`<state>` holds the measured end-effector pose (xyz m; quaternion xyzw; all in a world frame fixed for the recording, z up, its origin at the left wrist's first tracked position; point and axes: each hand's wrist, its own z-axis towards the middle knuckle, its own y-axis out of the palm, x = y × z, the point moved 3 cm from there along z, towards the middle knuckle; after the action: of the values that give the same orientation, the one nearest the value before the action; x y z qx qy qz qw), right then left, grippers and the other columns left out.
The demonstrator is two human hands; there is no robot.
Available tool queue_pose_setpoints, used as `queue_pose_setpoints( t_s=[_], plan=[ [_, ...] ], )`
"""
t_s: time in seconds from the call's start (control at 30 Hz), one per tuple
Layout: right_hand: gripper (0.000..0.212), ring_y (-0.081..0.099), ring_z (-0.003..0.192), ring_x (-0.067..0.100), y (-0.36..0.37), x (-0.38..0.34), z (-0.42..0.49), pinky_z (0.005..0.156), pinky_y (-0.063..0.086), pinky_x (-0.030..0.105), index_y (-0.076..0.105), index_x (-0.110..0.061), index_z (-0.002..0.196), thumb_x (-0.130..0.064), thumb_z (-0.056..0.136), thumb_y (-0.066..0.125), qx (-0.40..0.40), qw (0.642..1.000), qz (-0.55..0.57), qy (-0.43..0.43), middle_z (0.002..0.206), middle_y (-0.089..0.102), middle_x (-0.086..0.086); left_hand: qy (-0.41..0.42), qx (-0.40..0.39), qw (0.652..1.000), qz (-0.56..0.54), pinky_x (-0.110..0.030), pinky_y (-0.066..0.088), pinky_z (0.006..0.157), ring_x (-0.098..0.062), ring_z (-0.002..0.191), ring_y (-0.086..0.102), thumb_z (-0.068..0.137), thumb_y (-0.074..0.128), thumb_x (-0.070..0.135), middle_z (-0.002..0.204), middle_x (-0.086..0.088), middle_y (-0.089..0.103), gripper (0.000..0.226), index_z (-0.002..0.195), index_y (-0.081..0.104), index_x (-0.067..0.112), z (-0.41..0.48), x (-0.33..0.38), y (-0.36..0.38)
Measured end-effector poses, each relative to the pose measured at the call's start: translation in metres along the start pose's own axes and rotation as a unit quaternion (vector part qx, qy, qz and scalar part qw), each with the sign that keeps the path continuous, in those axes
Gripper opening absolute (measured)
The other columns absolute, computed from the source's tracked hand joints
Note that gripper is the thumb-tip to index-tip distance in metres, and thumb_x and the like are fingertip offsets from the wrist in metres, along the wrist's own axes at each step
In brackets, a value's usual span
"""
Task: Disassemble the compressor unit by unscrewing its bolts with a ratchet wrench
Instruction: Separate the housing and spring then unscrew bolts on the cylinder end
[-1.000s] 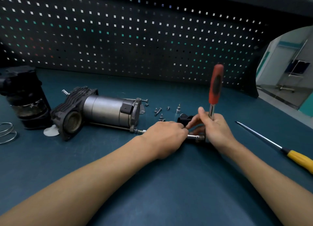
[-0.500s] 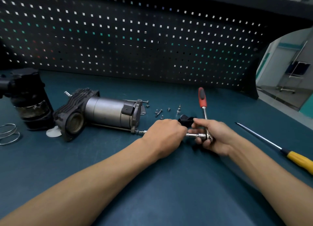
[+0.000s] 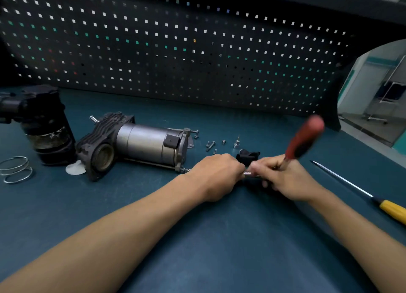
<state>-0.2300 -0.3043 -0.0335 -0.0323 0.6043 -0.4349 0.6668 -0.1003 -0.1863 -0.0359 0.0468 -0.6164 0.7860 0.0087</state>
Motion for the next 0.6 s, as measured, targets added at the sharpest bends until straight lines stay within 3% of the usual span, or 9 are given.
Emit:
queue_pose_setpoints(
  t_s=[0.07, 0.13, 0.2, 0.23, 0.33, 0.43, 0.5, 0.53, 0.6],
  plan=[
    [0.052, 0.045, 0.042, 0.014, 0.003, 0.003, 0.004, 0.037, 0.031, 0.022, 0.075, -0.016, 0.065, -0.058, 0.09, 0.057, 0.038, 0.985, 0.073, 0.148, 0.06, 0.061, 0.012, 0.007, 0.008, 1.0, 0.008, -0.039, 0.046, 0.069, -0.032, 0.09, 0.06, 0.101, 0.047, 0.031, 0.097, -0.006, 0.061, 0.022, 0.1, 0.062, 0.015, -0.001, 0.001, -0.002],
    [0.056, 0.04, 0.036, 0.014, 0.004, 0.009, 0.005, 0.032, 0.023, 0.016, 0.062, -0.012, 0.06, -0.054, 0.097, 0.055, 0.065, 0.934, 0.209, 0.283, 0.072, 0.07, 0.015, 0.015, 0.023, 0.999, 0.023, -0.036, 0.04, 0.067, -0.032, 0.093, 0.06, 0.1, 0.049, 0.035, 0.099, -0.006, 0.062, 0.024, 0.102, 0.064, 0.017, -0.002, 0.004, -0.005],
    [0.051, 0.035, 0.033, 0.011, 0.004, 0.012, 0.004, 0.029, 0.02, 0.013, 0.051, -0.013, 0.062, -0.048, 0.1, 0.054, 0.077, 0.891, 0.296, 0.335, 0.078, 0.074, 0.014, 0.024, 0.041, 0.998, 0.04, -0.036, 0.038, 0.067, -0.032, 0.095, 0.06, 0.099, 0.051, 0.037, 0.099, -0.005, 0.063, 0.024, 0.103, 0.064, 0.018, -0.004, 0.006, -0.006],
    [0.051, 0.033, 0.032, 0.01, 0.005, 0.012, 0.004, 0.029, 0.019, 0.012, 0.047, -0.014, 0.061, -0.047, 0.1, 0.053, 0.078, 0.89, 0.302, 0.331, 0.077, 0.074, 0.013, 0.029, 0.05, 0.997, 0.048, -0.037, 0.038, 0.065, -0.032, 0.095, 0.06, 0.099, 0.051, 0.037, 0.099, -0.004, 0.063, 0.023, 0.102, 0.064, 0.018, -0.006, 0.008, -0.006],
    [0.058, 0.034, 0.032, 0.012, 0.008, 0.01, 0.004, 0.032, 0.022, 0.015, 0.046, -0.017, 0.051, -0.049, 0.099, 0.054, 0.095, 0.943, 0.215, 0.237, 0.071, 0.069, 0.015, 0.038, 0.073, 0.994, 0.066, -0.037, 0.033, 0.06, -0.029, 0.096, 0.058, 0.098, 0.052, 0.031, 0.097, -0.001, 0.063, 0.015, 0.096, 0.06, 0.019, -0.007, 0.01, -0.007],
    [0.057, 0.042, 0.044, 0.011, 0.004, 0.006, 0.002, 0.044, 0.034, 0.022, 0.061, -0.014, 0.055, -0.049, 0.099, 0.054, 0.089, 0.995, 0.038, -0.013, 0.06, 0.054, 0.009, 0.017, 0.073, 0.996, 0.038, -0.037, 0.034, 0.061, -0.027, 0.097, 0.057, 0.099, 0.049, 0.029, 0.1, -0.001, 0.061, 0.011, 0.093, 0.051, 0.02, -0.005, 0.01, -0.004],
    [0.046, 0.048, 0.054, 0.003, -0.001, 0.0, 0.0, 0.054, 0.037, 0.018, 0.06, -0.012, 0.058, -0.037, 0.097, 0.06, 0.074, 0.973, -0.105, -0.189, 0.069, 0.061, -0.004, 0.01, 0.039, 0.999, 0.012, -0.039, 0.039, 0.065, -0.029, 0.097, 0.057, 0.102, 0.043, 0.03, 0.104, -0.002, 0.059, 0.015, 0.102, 0.051, 0.017, -0.005, 0.008, 0.0],
    [0.044, 0.049, 0.057, 0.004, -0.001, 0.0, 0.0, 0.055, 0.037, 0.018, 0.057, -0.012, 0.054, -0.029, 0.095, 0.063, 0.079, 0.957, -0.15, -0.236, 0.075, 0.065, -0.006, 0.012, 0.025, 1.0, 0.009, -0.04, 0.041, 0.067, -0.029, 0.096, 0.056, 0.102, 0.042, 0.026, 0.104, -0.003, 0.058, 0.013, 0.105, 0.05, 0.016, -0.006, 0.008, 0.001],
    [0.043, 0.05, 0.058, 0.007, -0.001, 0.002, -0.001, 0.055, 0.038, 0.021, 0.056, -0.009, 0.053, -0.023, 0.093, 0.063, 0.087, 0.953, -0.169, -0.238, 0.077, 0.066, -0.005, 0.014, 0.016, 1.0, 0.018, -0.04, 0.038, 0.066, -0.03, 0.093, 0.055, 0.099, 0.041, 0.015, 0.1, -0.005, 0.055, 0.005, 0.101, 0.046, 0.016, -0.006, 0.006, 0.0]
  ],
)
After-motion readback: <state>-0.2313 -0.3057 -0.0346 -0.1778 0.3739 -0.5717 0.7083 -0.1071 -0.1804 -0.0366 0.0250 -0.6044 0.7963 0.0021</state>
